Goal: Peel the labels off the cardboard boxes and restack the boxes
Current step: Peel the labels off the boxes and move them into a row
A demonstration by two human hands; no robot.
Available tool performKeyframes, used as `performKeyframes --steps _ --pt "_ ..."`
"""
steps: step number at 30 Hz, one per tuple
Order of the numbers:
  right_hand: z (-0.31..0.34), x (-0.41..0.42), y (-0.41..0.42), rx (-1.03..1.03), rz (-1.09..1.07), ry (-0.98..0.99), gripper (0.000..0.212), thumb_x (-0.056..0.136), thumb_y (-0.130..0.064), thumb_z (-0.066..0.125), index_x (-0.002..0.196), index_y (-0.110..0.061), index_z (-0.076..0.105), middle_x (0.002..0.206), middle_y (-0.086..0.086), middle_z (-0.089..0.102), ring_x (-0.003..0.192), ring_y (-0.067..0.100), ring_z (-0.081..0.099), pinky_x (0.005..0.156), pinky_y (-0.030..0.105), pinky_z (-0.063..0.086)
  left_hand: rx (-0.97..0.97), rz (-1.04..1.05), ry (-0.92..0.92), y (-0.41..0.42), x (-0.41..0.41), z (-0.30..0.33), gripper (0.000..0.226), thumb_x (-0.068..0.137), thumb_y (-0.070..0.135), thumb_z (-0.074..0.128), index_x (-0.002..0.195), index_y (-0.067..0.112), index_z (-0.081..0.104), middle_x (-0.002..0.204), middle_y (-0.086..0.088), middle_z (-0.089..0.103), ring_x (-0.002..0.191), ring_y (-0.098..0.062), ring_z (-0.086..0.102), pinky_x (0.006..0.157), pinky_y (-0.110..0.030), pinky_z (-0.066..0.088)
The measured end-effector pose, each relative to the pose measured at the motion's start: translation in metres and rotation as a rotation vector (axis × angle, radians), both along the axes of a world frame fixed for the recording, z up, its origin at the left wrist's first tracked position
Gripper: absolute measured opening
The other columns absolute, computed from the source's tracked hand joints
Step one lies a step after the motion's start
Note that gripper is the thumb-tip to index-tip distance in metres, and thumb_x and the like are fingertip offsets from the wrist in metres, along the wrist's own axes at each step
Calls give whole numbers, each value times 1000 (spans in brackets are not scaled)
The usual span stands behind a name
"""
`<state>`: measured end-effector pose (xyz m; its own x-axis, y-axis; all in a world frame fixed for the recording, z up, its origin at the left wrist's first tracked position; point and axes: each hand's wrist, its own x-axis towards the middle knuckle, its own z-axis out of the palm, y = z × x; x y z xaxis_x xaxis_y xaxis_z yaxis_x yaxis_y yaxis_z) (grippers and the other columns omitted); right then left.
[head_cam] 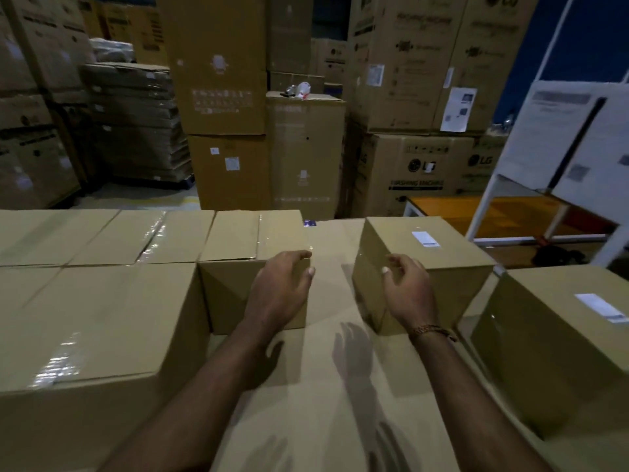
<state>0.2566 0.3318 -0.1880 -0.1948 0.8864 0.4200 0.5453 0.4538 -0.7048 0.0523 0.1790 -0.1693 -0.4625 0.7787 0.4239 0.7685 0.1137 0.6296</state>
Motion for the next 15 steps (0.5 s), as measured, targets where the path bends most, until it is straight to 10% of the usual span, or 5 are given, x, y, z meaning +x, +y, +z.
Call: performKeyframes --steps 15 --pt "9 128 170 -130 -215 -204 59 101 -44 65 152 -20 49 160 13 39 148 34 34 118 55 41 -164 -30 -286 185 169 -41 68 102 57 53 161 27 36 157 0 50 142 -23 50 112 -51 48"
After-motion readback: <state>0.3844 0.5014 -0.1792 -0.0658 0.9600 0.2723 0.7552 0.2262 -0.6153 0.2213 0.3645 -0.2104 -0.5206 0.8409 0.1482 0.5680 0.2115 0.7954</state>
